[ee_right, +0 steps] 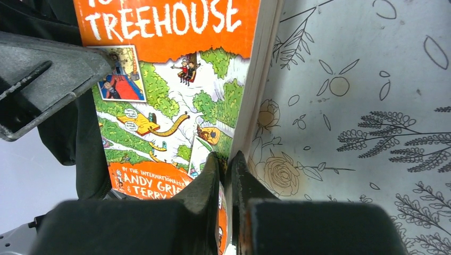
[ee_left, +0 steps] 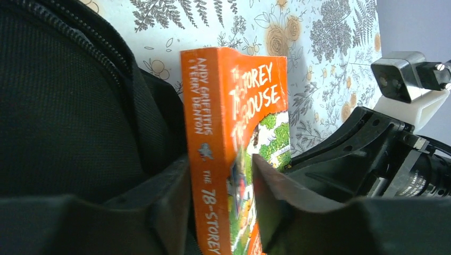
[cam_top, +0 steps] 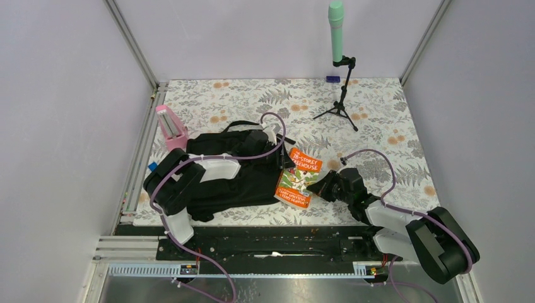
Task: Pack the student bag
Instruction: Pick up the book from the center of the board, then place the book in the student bag.
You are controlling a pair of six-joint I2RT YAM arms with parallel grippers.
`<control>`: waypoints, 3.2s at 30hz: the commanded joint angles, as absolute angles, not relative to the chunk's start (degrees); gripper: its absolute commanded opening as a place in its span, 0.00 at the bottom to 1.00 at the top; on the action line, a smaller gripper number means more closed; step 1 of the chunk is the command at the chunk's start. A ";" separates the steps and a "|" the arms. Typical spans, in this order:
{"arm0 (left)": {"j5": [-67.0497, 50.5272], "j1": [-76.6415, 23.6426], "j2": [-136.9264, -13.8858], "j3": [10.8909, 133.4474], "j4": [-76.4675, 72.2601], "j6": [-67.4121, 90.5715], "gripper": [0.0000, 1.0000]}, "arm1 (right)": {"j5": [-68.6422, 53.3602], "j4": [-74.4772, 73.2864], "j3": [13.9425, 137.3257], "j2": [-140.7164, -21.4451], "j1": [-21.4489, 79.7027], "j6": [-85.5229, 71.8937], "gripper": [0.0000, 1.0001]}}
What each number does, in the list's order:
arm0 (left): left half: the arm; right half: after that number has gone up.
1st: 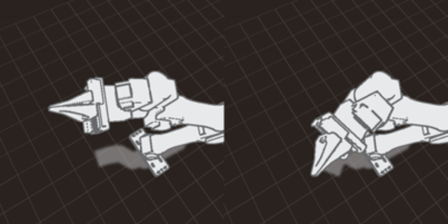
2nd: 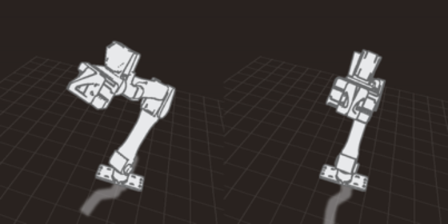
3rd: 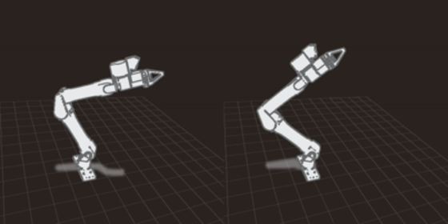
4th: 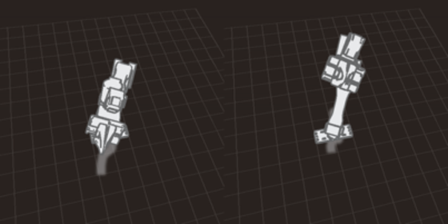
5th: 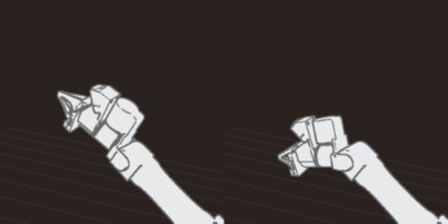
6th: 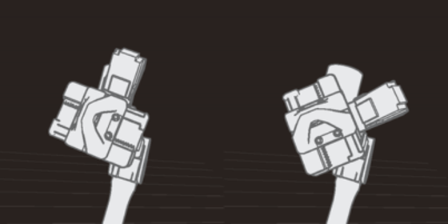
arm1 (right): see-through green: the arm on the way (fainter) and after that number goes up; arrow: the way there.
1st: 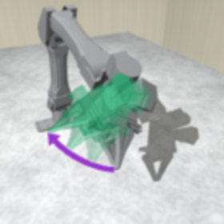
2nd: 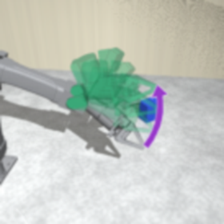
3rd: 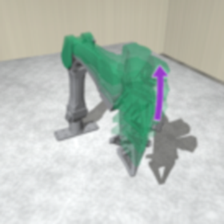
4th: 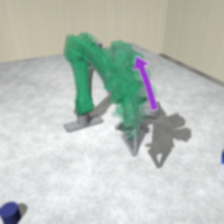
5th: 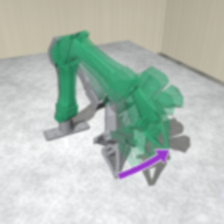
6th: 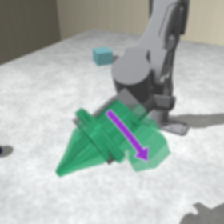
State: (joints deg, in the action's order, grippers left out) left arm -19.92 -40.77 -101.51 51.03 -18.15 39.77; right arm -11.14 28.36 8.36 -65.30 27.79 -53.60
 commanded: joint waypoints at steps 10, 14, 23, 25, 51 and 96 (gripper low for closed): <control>-23.78 -43.75 -85.30 49.27 -20.55 41.07 0.00 | -7.28 16.73 11.52 -49.02 28.06 -46.25 0.49; -21.40 -43.38 -76.50 50.26 -17.72 39.90 0.00 | -7.05 8.92 14.55 -36.82 27.97 -41.70 0.86; -23.84 -41.88 -61.32 53.94 -10.16 36.88 0.00 | -18.16 4.89 24.75 -24.75 27.86 -33.40 1.00; -24.72 -41.83 -58.10 54.23 -9.51 35.79 0.00 | -22.36 7.97 26.04 -25.56 27.86 -34.56 1.00; -33.33 -41.87 -50.47 54.10 -20.20 38.83 0.00 | -40.16 42.80 32.62 -44.10 32.87 -48.08 0.76; 15.02 -54.67 -84.42 59.38 22.28 19.82 0.55 | 1.79 -23.39 37.58 -31.02 23.70 -30.83 0.00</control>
State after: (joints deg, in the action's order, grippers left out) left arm 11.99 -54.35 -83.13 56.29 24.10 20.67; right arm 3.36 -28.01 36.47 -31.00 23.88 -29.58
